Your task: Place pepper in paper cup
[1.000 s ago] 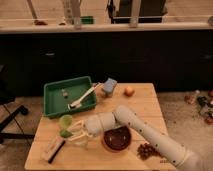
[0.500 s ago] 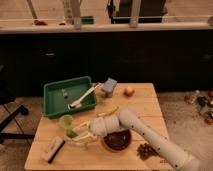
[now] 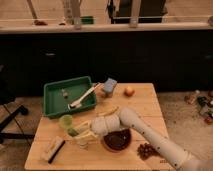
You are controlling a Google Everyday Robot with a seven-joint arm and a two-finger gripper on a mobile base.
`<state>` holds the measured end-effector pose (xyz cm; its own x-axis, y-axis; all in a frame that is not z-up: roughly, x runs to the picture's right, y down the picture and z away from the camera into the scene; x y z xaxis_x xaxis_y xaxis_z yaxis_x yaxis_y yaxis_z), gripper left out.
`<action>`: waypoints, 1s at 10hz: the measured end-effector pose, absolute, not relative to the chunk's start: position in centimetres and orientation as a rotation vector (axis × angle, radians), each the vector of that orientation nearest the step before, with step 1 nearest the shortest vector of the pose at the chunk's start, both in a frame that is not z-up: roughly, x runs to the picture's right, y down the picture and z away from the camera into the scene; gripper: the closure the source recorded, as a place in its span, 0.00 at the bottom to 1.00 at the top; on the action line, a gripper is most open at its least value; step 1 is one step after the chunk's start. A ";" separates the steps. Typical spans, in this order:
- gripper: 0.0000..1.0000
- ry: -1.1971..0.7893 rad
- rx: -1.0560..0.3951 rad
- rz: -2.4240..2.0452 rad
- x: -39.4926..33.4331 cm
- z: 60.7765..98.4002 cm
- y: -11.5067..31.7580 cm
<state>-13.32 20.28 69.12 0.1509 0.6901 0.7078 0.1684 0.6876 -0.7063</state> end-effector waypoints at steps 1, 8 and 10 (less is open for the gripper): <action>0.68 -1.399 -0.778 0.433 -13.4 69.2 20.3; 0.20 -1.383 -0.772 0.449 -13.2 68.8 20.2; 0.20 -1.388 -0.768 0.443 -13.2 68.5 20.0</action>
<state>-13.25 20.03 68.55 0.1580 0.6909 0.7055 0.1543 0.6884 -0.7087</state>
